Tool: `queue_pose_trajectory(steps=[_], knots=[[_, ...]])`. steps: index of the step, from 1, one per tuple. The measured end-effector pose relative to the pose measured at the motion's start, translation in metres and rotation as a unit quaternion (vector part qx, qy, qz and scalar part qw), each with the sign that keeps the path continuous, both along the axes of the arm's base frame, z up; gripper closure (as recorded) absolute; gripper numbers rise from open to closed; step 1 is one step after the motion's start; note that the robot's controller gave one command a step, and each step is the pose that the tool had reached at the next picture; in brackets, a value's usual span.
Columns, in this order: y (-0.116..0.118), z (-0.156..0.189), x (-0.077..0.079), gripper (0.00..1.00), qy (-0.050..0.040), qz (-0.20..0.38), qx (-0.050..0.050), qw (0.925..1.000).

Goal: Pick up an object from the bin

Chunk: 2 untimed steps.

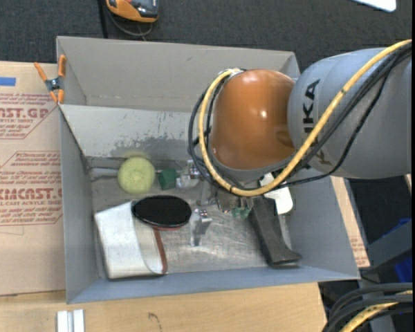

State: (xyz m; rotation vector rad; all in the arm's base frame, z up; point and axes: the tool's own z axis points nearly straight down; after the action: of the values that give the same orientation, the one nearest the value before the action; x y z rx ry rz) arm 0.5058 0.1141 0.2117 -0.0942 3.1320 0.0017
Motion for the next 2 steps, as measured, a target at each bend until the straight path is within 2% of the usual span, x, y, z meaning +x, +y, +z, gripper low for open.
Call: queue_pose_trajectory(steps=[1, 2], knots=[[0.0320, -0.0859, 0.0566, 1.00, 0.0020, -0.106, 0.002, 0.9944], [0.0319, -0.0859, 0.0566, 1.00, 0.0020, -0.106, 0.002, 0.9944]])
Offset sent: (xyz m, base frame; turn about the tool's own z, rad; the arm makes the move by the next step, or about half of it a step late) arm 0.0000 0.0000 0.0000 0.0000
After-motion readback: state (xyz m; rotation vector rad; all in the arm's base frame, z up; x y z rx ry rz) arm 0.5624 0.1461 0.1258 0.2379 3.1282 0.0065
